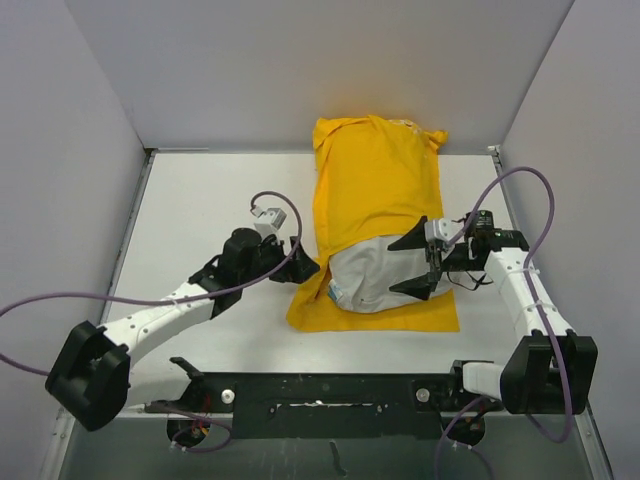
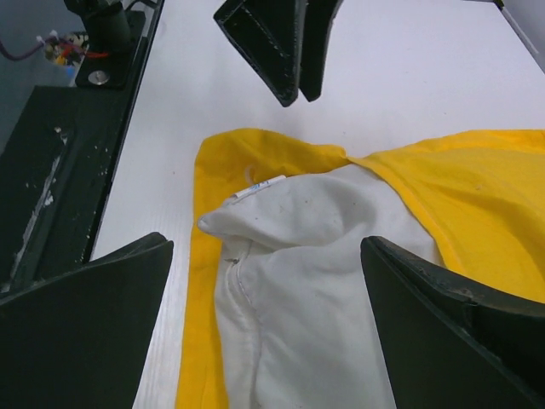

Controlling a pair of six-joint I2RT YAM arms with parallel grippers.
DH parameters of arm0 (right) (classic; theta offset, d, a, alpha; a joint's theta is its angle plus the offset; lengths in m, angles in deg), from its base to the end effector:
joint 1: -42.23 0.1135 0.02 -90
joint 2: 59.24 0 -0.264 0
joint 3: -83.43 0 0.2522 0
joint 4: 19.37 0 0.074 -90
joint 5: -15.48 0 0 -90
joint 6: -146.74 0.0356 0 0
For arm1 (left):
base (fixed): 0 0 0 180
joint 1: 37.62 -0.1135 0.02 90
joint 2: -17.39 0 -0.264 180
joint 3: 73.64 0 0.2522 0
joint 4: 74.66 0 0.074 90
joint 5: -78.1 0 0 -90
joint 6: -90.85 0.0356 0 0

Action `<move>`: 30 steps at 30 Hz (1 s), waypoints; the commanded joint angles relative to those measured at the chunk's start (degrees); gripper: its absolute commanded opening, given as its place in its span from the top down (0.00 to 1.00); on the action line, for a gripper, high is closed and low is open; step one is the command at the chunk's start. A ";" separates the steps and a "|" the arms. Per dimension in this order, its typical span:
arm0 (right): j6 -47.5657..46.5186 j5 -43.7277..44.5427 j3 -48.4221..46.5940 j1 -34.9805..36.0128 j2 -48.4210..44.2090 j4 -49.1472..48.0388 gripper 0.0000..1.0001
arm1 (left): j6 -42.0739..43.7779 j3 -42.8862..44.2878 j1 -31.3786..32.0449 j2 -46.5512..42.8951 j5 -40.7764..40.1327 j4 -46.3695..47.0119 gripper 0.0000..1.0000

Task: Put the pillow into the pillowcase
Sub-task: Stuff the pillow into the pillowcase.

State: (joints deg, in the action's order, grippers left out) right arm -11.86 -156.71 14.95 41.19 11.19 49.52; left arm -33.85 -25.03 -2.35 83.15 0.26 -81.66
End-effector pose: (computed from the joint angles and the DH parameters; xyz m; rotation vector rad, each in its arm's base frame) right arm 0.2101 0.0315 0.2792 -1.2336 1.3627 1.1269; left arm 0.2013 -0.1516 0.2353 0.1567 2.1188 -0.9719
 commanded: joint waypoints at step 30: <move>10.80 74.30 16.66 34.86 19.18 -95.36 0.81 | -1.33 -3.77 0.72 -1.05 19.66 7.27 1.00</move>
State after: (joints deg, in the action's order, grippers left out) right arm -4.62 -84.65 31.52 77.11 30.62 -32.42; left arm -30.20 -23.98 -2.42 86.51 12.26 -75.82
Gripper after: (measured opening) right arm 0.140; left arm 0.009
